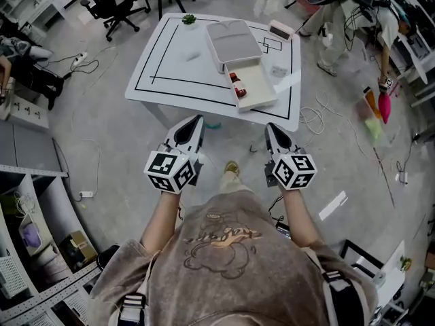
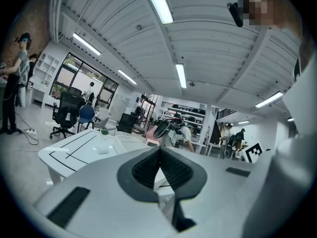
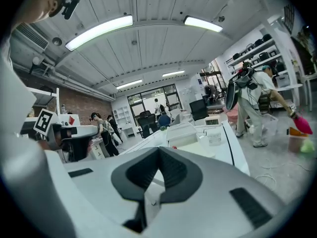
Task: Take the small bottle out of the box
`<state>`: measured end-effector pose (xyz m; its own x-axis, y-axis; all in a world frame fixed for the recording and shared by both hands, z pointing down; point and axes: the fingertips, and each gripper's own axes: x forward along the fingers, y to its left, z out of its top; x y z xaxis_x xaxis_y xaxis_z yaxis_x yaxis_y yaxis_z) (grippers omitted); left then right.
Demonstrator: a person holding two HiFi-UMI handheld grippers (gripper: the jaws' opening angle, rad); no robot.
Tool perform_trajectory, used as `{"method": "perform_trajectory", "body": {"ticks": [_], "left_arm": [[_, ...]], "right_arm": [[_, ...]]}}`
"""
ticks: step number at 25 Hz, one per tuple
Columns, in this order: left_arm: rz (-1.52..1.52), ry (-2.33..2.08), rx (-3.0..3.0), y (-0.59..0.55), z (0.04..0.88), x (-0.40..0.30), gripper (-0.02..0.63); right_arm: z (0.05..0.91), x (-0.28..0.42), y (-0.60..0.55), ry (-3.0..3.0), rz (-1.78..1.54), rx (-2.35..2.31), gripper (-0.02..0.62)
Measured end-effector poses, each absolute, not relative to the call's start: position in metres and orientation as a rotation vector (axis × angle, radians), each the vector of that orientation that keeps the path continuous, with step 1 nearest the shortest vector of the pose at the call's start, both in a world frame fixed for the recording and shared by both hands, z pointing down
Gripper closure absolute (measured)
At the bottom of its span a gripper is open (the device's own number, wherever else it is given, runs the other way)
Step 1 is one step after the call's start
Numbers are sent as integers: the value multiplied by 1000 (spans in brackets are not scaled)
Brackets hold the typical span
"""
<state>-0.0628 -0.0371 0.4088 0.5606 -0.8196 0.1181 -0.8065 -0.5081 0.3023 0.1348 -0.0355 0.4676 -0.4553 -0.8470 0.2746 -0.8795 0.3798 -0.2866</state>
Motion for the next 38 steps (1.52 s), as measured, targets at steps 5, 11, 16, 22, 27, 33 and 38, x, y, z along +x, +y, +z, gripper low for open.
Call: {"method": "perform_trajectory", "body": {"ticks": [5,11,16,22,27,33,38], "left_arm": [[-57,-1368,2455,-78,404,-56,598],[-72,-1408,2443,-126,398,-46,598],[-85,-1462,2417,-150,397,-44,598],[-75,-1475,2406,-173,400,-43,598],[-71,-1452,2416,-192,402,-42,598],[-65,-1381,2452,-212,402,-43,598],[-48,-1327,2481,-226,405,-48,598]], "right_arm": [[468,142,-81,-2549,623,1552,600],[463,152,-134,-2565,614,1504,599],[464,154,-162,-2579,610,1443,600],[469,154,-184,-2578,637,1416,599],[471,152,-196,-2569,663,1432,599],[471,147,-208,-2539,660,1476,600],[468,141,-221,-2527,656,1534,600]]}}
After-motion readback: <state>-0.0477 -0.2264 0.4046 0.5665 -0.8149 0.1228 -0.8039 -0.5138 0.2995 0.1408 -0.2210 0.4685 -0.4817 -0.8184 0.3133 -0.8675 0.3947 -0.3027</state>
